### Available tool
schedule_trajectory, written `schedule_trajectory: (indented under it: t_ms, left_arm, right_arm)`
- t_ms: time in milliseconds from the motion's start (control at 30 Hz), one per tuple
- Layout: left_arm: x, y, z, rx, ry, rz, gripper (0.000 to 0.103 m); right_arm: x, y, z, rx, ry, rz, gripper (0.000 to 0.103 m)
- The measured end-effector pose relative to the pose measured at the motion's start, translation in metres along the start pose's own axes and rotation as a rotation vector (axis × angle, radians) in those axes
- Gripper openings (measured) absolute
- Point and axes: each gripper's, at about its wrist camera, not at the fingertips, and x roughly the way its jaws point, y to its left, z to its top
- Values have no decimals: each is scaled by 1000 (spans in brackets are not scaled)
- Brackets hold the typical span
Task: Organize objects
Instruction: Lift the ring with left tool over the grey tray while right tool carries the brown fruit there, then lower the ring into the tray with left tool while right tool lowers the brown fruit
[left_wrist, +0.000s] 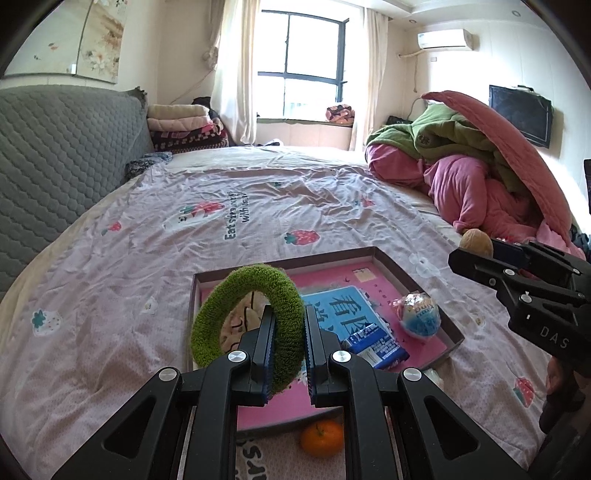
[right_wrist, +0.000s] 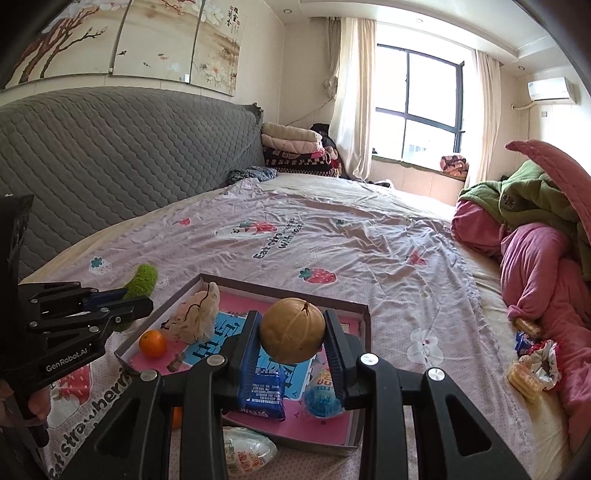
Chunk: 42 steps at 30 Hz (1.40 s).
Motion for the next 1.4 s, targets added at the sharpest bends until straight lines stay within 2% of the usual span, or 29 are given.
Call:
schedule_trajectory:
  t_ms: [667, 1200, 1400]
  left_arm:
    - [40, -9, -1, 7, 55, -18, 14]
    - [67, -12, -26, 12, 153, -31, 14]
    - [71, -13, -30, 12, 160, -35, 14]
  right_arm:
    - [28, -3, -13, -2, 80, 1, 34]
    - [60, -4, -55, 87, 274, 64, 34]
    - [65, -2, -62, 84, 299, 52, 34]
